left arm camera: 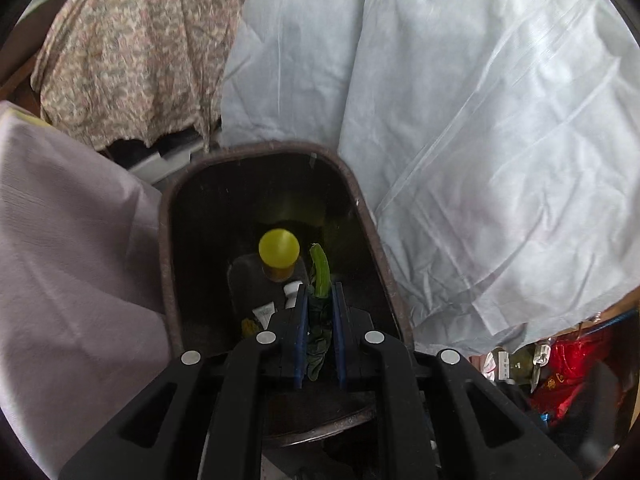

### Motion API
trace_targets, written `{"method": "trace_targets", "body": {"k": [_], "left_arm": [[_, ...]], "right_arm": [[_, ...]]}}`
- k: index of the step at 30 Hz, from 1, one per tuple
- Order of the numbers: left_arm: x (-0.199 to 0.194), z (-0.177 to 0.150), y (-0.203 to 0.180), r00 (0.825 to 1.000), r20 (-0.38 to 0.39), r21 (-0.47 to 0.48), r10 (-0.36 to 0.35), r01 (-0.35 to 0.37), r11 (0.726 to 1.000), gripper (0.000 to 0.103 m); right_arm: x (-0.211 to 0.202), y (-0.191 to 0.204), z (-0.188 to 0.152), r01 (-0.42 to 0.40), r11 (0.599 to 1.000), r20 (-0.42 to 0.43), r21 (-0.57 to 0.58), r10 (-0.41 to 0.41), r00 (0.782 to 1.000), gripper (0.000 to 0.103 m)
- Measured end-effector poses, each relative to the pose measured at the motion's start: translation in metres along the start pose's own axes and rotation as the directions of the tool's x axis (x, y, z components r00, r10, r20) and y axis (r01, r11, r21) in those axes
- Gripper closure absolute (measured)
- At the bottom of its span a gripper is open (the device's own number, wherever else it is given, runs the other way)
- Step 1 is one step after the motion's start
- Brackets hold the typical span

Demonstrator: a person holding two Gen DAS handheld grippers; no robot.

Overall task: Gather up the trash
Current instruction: 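Carry the pepper stem and tissue to the bin and release both, then move both open tools back toward the table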

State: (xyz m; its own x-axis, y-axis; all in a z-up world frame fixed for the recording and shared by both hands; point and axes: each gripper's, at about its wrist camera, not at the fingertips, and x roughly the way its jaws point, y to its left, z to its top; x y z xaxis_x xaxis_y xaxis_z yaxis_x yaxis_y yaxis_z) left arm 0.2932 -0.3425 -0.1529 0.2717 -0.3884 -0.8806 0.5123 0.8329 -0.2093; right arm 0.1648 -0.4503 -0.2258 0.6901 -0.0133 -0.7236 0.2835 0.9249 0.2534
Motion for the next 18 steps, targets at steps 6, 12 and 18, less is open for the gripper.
{"method": "trace_targets", "body": {"k": [6,12,18], "left_arm": [[0.007,-0.003,0.002,0.999,0.02,-0.001,0.048,-0.048,0.999,0.034],[-0.023,0.003,-0.004,0.998,0.069,0.007,-0.003,0.002,1.0,0.03],[-0.083,-0.001,-0.004,0.983,0.176,0.047,-0.049,0.042,0.998,0.023]], "right_arm": [[-0.016,-0.025,0.001,0.033,0.998,0.038,0.058,-0.035,0.999,0.044],[-0.026,-0.022,0.004,0.037,0.998,0.062,0.046,-0.04,0.997,0.044],[-0.036,0.004,0.009,-0.004,1.0,0.071,0.004,0.003,0.997,0.043]]}}
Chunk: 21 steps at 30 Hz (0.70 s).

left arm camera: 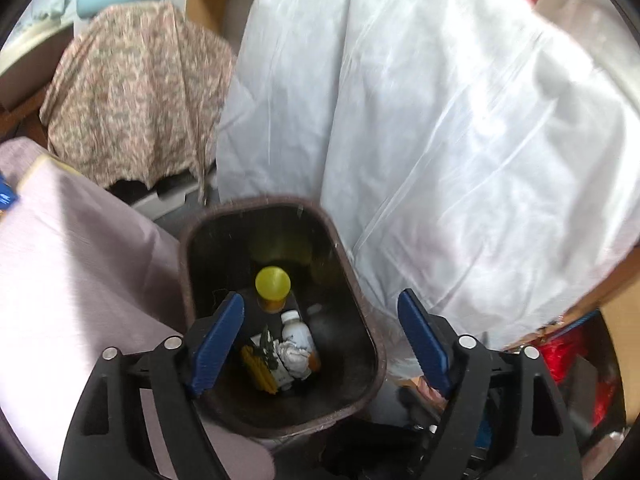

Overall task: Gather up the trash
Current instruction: 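Move both open tools back toward the table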

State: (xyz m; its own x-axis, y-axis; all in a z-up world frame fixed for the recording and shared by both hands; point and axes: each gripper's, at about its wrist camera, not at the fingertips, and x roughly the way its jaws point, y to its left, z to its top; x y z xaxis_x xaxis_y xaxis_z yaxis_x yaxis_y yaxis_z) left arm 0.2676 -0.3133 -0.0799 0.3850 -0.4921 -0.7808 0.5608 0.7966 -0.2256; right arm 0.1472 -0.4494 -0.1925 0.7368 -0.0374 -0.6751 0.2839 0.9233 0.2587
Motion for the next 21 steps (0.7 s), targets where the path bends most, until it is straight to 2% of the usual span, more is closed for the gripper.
{"method": "trace_targets", "body": {"k": [4,6,11,15,21], "left_arm": [[-0.05,-0.008,0.01,0.997,0.08,0.046,0.005,-0.008,0.999,0.019],[-0.07,-0.012,0.02,0.993,0.113,0.057,0.019,-0.026,0.998,0.016],[-0.119,-0.035,0.053,0.975,0.198,0.065,0.099,-0.114,0.991,0.013],[-0.154,-0.057,0.088,0.951,0.235,0.036,0.201,-0.215,0.976,0.013],[-0.197,-0.097,0.152,0.899,0.26,-0.058,0.352,-0.349,0.935,0.01]], "right_arm": [[-0.013,0.033,0.009,-0.075,0.996,0.01,-0.038,0.075,0.997,0.043],[-0.022,0.054,0.012,-0.106,0.991,0.02,-0.079,0.107,0.994,0.039],[-0.038,0.102,0.023,-0.186,0.969,0.023,-0.164,0.192,0.981,0.036],[-0.047,0.141,0.028,-0.269,0.939,0.0,-0.216,0.275,0.961,0.036],[-0.051,0.206,0.025,-0.346,0.881,-0.06,-0.324,0.345,0.937,0.036]]}}
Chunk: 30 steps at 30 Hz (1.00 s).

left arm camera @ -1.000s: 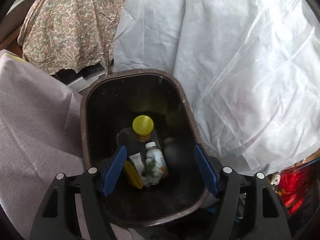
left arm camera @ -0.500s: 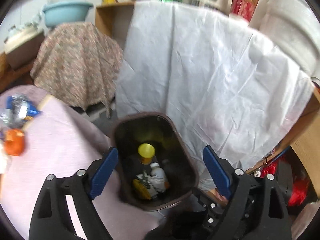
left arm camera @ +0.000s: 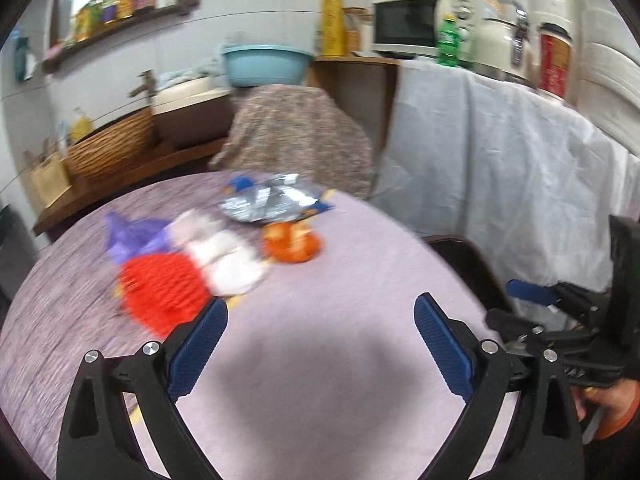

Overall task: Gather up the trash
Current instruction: 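Move both open tools back toward the table, then grasp the orange net with the left tool while the right grasps white tissue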

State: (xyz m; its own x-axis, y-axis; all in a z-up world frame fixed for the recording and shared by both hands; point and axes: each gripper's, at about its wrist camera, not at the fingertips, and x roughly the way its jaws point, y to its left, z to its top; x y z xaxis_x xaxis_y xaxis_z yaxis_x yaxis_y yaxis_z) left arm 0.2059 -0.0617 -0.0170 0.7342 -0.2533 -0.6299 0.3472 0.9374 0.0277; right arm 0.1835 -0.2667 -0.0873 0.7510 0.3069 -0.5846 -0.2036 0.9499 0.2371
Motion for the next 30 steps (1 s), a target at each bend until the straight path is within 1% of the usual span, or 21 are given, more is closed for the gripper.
{"method": "trace_targets", "body": {"k": [2,3,4,8,9,11,12,14,15,17,18,19,21,22,23,24,25,26,28,30], "left_arm": [[-0.005,-0.011,0.029,0.998,-0.012,-0.048,0.057,-0.057,0.997,0.01],[-0.006,-0.015,0.039,0.997,-0.016,-0.069,0.073,-0.074,0.995,0.01],[-0.007,-0.021,0.055,0.995,-0.025,-0.1,0.095,-0.097,0.99,0.01],[-0.005,-0.031,0.101,0.987,-0.055,-0.171,0.15,-0.158,0.973,0.01],[-0.001,-0.031,0.111,0.986,-0.064,-0.19,0.156,-0.165,0.968,0.01],[0.005,-0.029,0.123,0.987,-0.072,-0.223,0.141,-0.154,0.963,0.012],[0.01,-0.026,0.127,0.991,-0.072,-0.24,0.115,-0.129,0.962,0.013],[0.018,-0.021,0.131,0.995,-0.069,-0.237,0.071,-0.086,0.968,0.014],[0.026,-0.016,0.13,0.995,-0.069,-0.216,0.074,-0.087,0.972,0.016],[0.035,-0.014,0.129,0.99,-0.071,-0.184,0.124,-0.135,0.974,0.02],[0.043,-0.013,0.131,0.987,-0.086,-0.18,0.133,-0.147,0.973,0.026],[0.053,-0.012,0.134,0.987,-0.108,-0.193,0.121,-0.141,0.971,0.031],[0.064,-0.013,0.142,0.987,-0.13,-0.232,0.099,-0.127,0.964,0.05],[0.067,-0.015,0.147,0.987,-0.13,-0.257,0.093,-0.124,0.958,0.058],[0.068,-0.017,0.151,0.988,-0.129,-0.28,0.088,-0.121,0.952,0.074],[0.066,-0.018,0.153,0.989,-0.126,-0.298,0.075,-0.11,0.948,0.081],[0.061,-0.021,0.154,0.993,-0.112,-0.315,0.048,-0.081,0.945,0.083],[0.057,-0.022,0.152,0.995,-0.098,-0.317,0.036,-0.066,0.946,0.085],[0.046,-0.023,0.149,0.995,-0.086,-0.285,0.047,-0.07,0.956,0.086],[0.033,-0.023,0.151,0.996,-0.064,-0.284,0.058,-0.074,0.956,0.086]], "right_arm": [[0.005,0.018,0.005,-0.021,0.999,-0.008,-0.041,0.02,1.0,0.036],[0.007,0.027,0.008,-0.032,0.998,-0.015,-0.058,0.031,0.999,0.033],[0.008,0.034,0.008,-0.041,0.997,-0.019,-0.071,0.039,0.999,0.027],[0.014,0.063,0.018,-0.07,0.99,-0.033,-0.126,0.067,0.997,0.026],[0.018,0.07,0.021,-0.079,0.987,-0.039,-0.14,0.075,0.996,0.026],[0.023,0.082,0.027,-0.09,0.983,-0.049,-0.159,0.083,0.995,0.026],[0.027,0.087,0.031,-0.093,0.982,-0.055,-0.165,0.084,0.995,0.026],[0.032,0.094,0.035,-0.101,0.981,-0.067,-0.163,0.091,0.994,0.026],[0.034,0.096,0.037,-0.106,0.982,-0.071,-0.159,0.096,0.993,0.026],[0.037,0.1,0.04,-0.115,0.982,-0.08,-0.153,0.104,0.991,0.026],[0.037,0.102,0.041,-0.114,0.982,-0.079,-0.153,0.103,0.992,0.026],[0.037,0.104,0.043,-0.113,0.982,-0.077,-0.154,0.103,0.992,0.026],[0.037,0.107,0.044,-0.111,0.981,-0.073,-0.156,0.101,0.992,0.026],[0.038,0.109,0.046,-0.111,0.981,-0.074,-0.16,0.1,0.992,0.026],[0.039,0.111,0.047,-0.109,0.98,-0.074,-0.166,0.098,0.992,0.026],[0.041,0.114,0.049,-0.104,0.979,-0.074,-0.177,0.092,0.993,0.026],[0.043,0.117,0.05,-0.098,0.977,-0.074,-0.19,0.085,0.994,0.026],[0.045,0.12,0.052,-0.094,0.975,-0.072,-0.203,0.08,0.994,0.026],[0.051,0.126,0.058,-0.094,0.97,-0.065,-0.223,0.081,0.995,0.026],[0.061,0.135,0.068,-0.111,0.966,-0.069,-0.234,0.097,0.993,0.026]]}}
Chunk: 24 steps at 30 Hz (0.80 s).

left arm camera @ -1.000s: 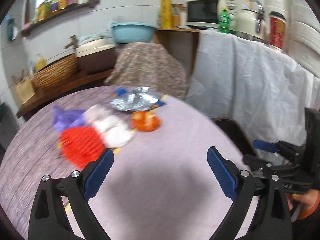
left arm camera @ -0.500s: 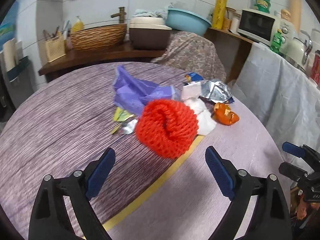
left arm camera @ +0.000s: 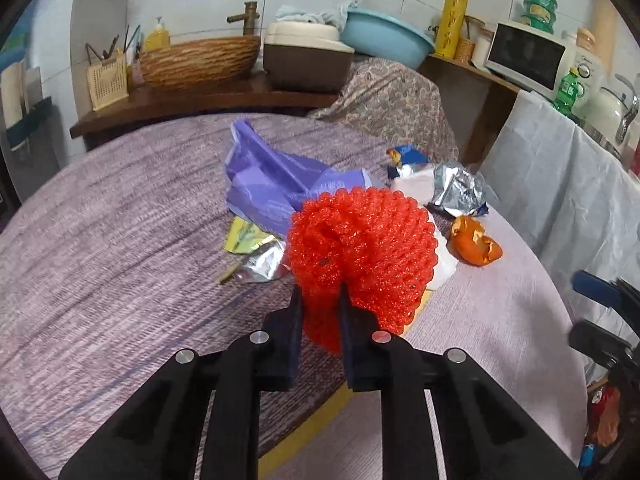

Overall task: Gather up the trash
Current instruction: 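Grasp the orange net with the left tool while the right grasps white tissue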

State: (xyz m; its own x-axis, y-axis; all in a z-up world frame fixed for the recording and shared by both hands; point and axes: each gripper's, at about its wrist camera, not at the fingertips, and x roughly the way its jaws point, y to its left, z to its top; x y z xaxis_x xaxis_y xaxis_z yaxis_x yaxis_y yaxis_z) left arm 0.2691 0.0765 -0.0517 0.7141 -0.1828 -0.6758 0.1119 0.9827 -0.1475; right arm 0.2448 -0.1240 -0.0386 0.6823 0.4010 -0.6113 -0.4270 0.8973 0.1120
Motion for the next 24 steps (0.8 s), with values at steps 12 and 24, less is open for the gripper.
{"method": "trace_targets", "body": {"k": [12,24], "left_arm": [[-0.019,0.014,0.035,0.997,0.074,-0.104,0.039,-0.031,0.994,0.086],[-0.02,0.012,0.033,0.996,0.081,-0.102,0.026,-0.018,0.995,0.087]], "right_arm": [[0.114,0.047,0.042,0.04,0.982,-0.159,-0.185,-0.07,0.985,0.027],[0.099,0.045,0.031,-0.004,0.982,-0.151,-0.187,-0.025,0.988,0.081]]}}
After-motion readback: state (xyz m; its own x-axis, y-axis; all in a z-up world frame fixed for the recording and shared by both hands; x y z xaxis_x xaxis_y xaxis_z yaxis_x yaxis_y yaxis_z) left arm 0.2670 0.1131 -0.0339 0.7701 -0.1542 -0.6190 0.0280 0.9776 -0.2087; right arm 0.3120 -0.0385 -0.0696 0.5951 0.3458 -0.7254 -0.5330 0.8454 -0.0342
